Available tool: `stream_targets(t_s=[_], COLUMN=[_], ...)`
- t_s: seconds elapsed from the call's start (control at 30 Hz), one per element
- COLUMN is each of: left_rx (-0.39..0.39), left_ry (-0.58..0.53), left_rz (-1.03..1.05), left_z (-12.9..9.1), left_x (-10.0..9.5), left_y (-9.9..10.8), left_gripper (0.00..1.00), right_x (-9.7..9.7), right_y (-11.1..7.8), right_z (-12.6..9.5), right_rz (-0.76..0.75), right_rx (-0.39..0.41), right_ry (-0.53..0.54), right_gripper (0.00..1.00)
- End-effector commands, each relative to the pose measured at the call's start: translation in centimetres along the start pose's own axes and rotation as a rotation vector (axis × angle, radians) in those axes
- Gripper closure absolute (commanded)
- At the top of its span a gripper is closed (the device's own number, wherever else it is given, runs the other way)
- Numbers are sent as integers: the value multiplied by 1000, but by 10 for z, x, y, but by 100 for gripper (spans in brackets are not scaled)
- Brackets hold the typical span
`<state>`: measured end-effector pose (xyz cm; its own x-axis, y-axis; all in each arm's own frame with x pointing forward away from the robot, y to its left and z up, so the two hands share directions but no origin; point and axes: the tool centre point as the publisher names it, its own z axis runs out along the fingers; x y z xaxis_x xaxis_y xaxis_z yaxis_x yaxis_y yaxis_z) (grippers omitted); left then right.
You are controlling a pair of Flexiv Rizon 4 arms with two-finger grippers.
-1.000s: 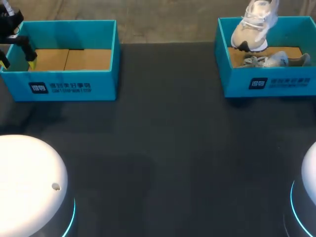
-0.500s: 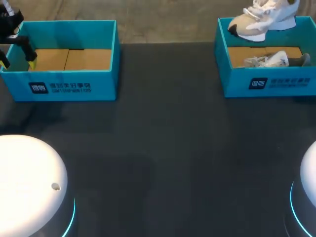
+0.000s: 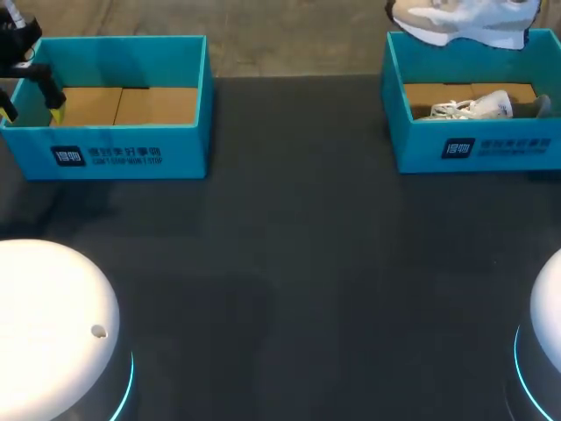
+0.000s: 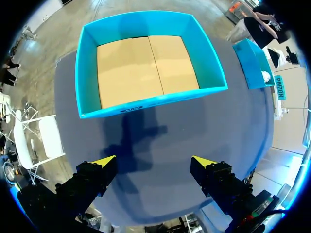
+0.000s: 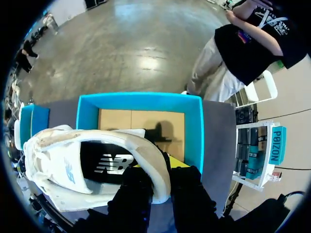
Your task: Take the shoe out of the shoebox, open the shoe tongue, remove and reinsert the insole, then place the shoe into the shoebox
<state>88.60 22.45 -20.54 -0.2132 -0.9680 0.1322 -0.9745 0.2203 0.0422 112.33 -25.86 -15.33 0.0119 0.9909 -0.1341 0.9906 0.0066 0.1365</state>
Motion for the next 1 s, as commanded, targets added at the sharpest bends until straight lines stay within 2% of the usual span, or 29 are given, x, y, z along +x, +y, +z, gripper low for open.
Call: stream_targets(t_s=[0.03,0.27,0.5,0.67,1.0], left_rx=[0,0,0,0,0], left_ry=[-2,-2,-2,-2,-2], left_rz=[-1,-1,-1,-1,-1], left_z=[0,0,0,0,0], left_x=[0,0,0,0,0], left_y=[1,1,1,1,1], left_gripper=[0,0,0,0,0], right_x=[0,0,-9,-15,-15], right_y=[3,3,-3,-6,1], right_z=[-2,-2,16,29,58], right_rz=[-1,-1,30,47,47], right_rx=[8,8,14,-6,-62], right_ry=[0,0,-83,-101,-184], right_gripper=[100,100,100,100,100])
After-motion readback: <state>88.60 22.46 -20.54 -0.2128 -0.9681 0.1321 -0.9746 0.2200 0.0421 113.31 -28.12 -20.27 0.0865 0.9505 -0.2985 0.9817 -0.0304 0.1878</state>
